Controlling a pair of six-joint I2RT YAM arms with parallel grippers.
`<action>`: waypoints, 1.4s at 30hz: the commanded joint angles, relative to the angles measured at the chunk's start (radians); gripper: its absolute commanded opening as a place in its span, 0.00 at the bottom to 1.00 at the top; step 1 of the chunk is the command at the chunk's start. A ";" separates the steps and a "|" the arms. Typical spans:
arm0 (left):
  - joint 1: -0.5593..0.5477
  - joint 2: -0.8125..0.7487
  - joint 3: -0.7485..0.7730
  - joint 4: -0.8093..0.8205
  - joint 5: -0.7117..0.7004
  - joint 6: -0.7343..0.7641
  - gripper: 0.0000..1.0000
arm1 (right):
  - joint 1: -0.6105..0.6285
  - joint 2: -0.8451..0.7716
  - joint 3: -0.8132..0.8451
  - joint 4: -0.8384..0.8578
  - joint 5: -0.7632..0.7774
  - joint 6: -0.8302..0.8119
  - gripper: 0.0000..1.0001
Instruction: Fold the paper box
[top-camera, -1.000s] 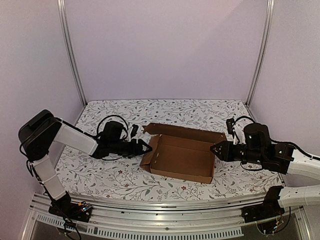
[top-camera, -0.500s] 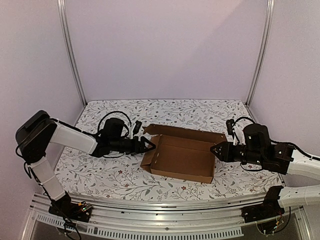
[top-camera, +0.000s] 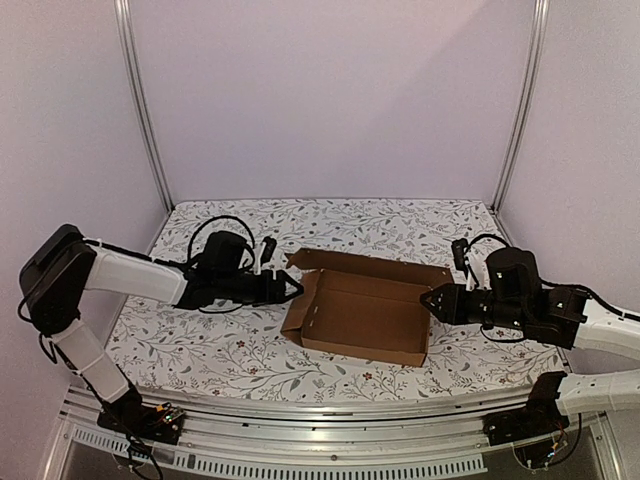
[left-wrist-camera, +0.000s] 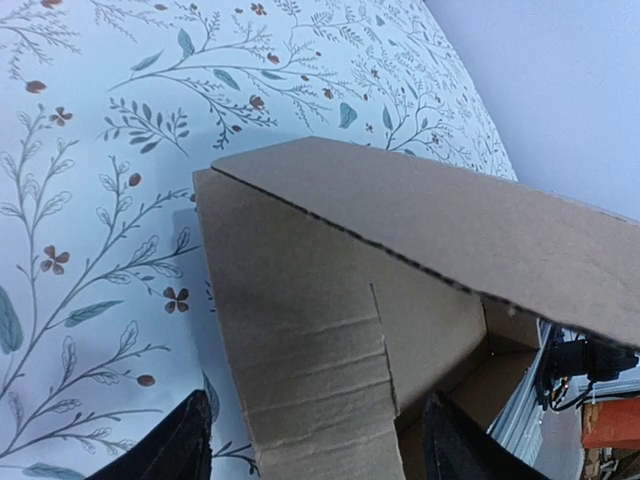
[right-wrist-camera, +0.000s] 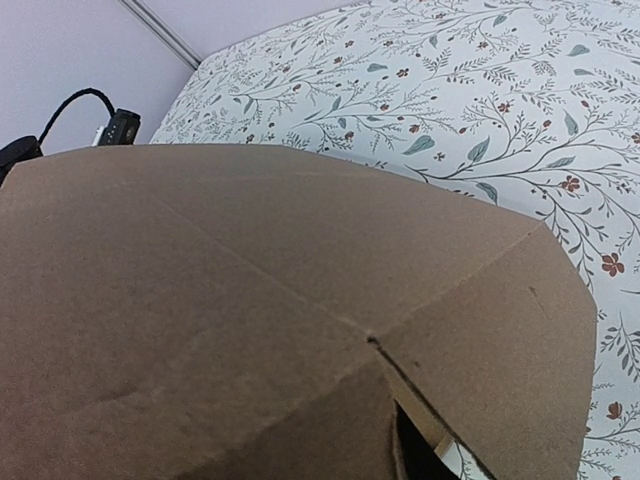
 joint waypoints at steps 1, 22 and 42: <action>0.013 0.059 -0.017 0.083 0.042 -0.046 0.72 | -0.003 0.001 -0.017 -0.006 -0.016 0.001 0.33; 0.044 0.193 -0.030 0.365 0.252 -0.189 0.99 | -0.004 0.001 -0.033 0.006 -0.014 0.010 0.34; -0.072 0.126 0.137 -0.032 0.053 -0.006 0.92 | 0.001 0.000 -0.055 0.016 -0.008 0.015 0.34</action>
